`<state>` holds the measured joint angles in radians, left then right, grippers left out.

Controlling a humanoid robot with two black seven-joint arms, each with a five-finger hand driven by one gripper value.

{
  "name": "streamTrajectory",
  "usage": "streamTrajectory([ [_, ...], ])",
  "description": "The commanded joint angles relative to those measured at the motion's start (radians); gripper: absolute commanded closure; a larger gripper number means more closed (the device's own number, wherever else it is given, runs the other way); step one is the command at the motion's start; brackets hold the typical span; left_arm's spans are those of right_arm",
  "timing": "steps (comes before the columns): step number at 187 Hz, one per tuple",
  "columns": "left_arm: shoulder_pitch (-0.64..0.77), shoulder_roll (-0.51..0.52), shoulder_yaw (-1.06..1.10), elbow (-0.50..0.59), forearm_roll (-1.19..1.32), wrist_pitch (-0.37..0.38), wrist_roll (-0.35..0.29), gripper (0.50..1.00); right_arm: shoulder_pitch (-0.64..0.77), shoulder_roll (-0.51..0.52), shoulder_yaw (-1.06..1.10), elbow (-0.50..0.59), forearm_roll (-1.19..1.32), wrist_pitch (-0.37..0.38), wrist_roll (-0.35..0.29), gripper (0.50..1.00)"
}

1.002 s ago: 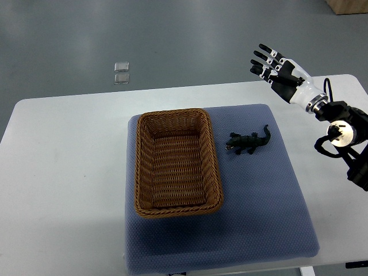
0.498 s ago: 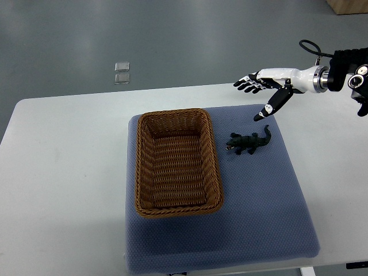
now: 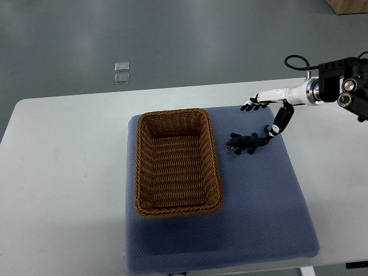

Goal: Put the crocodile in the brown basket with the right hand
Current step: 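Swing the right hand over the toy crocodile, fingers pointing down, then lower the right hand and close its fingers around the crocodile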

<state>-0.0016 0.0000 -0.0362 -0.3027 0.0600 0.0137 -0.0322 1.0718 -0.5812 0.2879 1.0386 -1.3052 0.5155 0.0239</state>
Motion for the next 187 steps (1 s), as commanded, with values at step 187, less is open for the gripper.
streamTrajectory([
  [187,0.002,0.000,-0.002,0.008,0.000,0.005,0.000,0.500,-0.113,0.060,-0.006,-0.015,-0.074,-0.124,0.016,0.579],
])
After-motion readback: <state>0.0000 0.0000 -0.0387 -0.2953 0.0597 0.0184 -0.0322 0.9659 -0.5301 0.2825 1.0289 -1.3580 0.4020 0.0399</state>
